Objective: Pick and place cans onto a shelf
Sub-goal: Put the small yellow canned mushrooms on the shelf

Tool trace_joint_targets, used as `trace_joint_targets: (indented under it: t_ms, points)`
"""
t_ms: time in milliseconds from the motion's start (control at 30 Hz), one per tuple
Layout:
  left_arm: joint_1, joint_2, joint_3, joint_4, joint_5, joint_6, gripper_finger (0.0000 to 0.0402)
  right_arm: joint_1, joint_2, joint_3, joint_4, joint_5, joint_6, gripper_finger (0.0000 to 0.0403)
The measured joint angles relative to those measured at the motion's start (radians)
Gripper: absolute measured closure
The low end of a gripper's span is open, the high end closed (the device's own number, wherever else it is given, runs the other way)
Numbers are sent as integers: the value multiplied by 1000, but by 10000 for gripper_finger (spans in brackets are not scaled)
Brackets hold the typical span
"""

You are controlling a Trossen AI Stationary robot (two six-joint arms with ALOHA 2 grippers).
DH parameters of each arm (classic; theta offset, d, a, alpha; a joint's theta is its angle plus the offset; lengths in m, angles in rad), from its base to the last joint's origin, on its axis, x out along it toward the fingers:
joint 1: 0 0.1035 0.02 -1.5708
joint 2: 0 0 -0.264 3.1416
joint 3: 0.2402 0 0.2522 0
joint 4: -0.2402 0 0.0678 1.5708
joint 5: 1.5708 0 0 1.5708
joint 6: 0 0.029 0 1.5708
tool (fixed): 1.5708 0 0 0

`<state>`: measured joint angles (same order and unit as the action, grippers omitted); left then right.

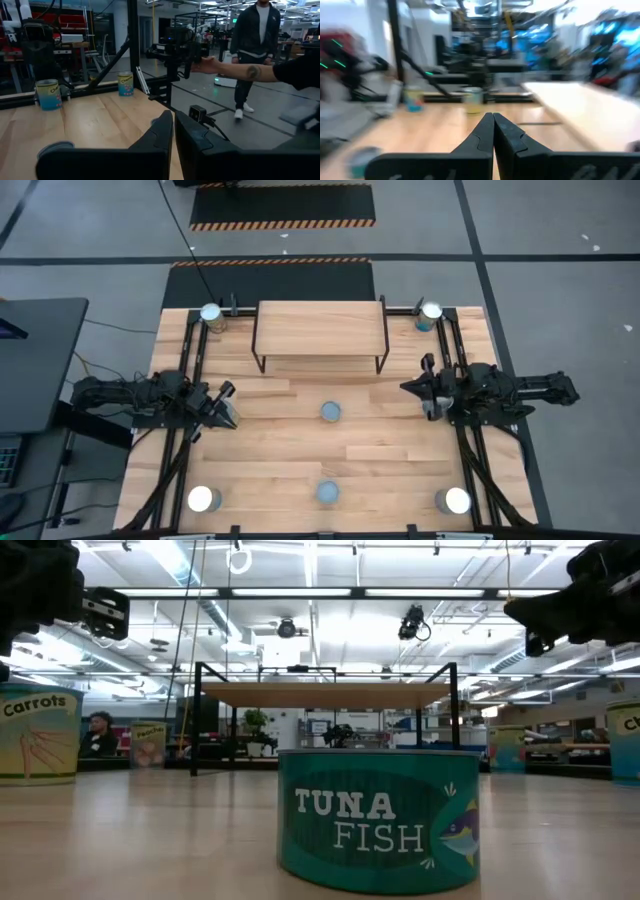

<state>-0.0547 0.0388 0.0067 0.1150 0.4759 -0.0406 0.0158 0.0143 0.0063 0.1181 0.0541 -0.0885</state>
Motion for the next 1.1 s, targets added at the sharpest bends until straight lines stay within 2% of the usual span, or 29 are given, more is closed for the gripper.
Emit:
trace_joint_targets:
  t_ms: [67,167,233,367,500,633,767,900,1100]
  points:
    - [0,0,0,0,0,0,374,0,0,0,3,30,-34,395]
    - [0,0,0,0,0,0,374,-10,0,0,90,206,-82,395]
    - [0,0,0,0,0,0,374,-13,3,0,132,263,-70,395]
    - [0,0,0,0,0,0,374,-13,4,0,205,262,129,395]
    - [0,0,0,1,0,0,374,-13,4,0,249,260,234,395]
    - [0,0,0,1,0,0,374,-18,4,1,390,264,179,395]
    - [0,0,0,0,0,0,374,-17,33,5,369,227,138,395]
    - [0,0,0,0,0,0,374,6,189,25,384,199,119,387]
    - [0,0,0,0,0,0,374,93,577,142,485,220,122,341]
